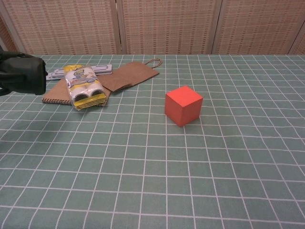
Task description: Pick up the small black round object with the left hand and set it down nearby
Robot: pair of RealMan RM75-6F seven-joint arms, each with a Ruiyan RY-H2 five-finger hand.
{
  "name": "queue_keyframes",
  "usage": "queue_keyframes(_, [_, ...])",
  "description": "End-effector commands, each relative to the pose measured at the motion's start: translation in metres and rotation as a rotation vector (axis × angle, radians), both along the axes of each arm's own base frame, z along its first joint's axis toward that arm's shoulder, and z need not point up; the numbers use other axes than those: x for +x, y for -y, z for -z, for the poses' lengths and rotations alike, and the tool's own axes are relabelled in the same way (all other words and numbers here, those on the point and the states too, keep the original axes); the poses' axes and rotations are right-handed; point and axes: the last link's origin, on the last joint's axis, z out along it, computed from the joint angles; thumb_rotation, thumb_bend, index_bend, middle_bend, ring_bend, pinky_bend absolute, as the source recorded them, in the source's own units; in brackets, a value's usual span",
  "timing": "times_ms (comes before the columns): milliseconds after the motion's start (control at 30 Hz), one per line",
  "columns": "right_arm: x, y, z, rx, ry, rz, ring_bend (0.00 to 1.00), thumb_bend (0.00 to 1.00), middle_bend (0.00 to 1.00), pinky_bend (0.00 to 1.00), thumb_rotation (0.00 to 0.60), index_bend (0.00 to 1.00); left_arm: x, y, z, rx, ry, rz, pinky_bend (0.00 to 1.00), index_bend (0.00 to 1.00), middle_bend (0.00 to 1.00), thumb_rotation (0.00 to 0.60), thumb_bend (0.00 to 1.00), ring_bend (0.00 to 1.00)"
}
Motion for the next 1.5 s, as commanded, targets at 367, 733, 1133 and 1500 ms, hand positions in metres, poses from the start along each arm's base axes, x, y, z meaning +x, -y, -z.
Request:
queue_keyframes(367, [0.0, -0.002, -0.005, -0.001, -0.008, 0.008, 0.0, 0.18, 0.0, 0.0, 0.6, 0.0, -0.036, -0.008, 0.005, -0.173, -1.077, 0.406, 0.8, 0.41, 0.44, 0.6, 0.38, 0.52])
queue_keyframes(733, [-0.001, 0.001, -0.003, 0.008, -0.013, 0.018, 0.0, 0.18, 0.0, 0.0, 0.6, 0.0, -0.011, 0.024, 0.025, -0.148, -1.51, 0.347, 0.79, 0.38, 0.42, 0.6, 0.41, 0.47])
queue_keyframes(1133, [-0.002, 0.003, -0.001, -0.009, -0.023, 0.026, 0.0, 0.18, 0.0, 0.0, 0.6, 0.0, 0.031, 0.036, 0.048, -0.174, -1.238, 0.329, 0.8, 0.34, 0.43, 0.6, 0.41, 0.46])
queue_keyframes(1500, [-0.001, 0.001, -0.002, 0.012, -0.006, 0.024, 0.0, 0.18, 0.0, 0.0, 0.6, 0.0, 0.021, 0.016, 0.04, -0.145, -0.906, 0.296, 0.79, 0.36, 0.41, 0.6, 0.41, 0.43])
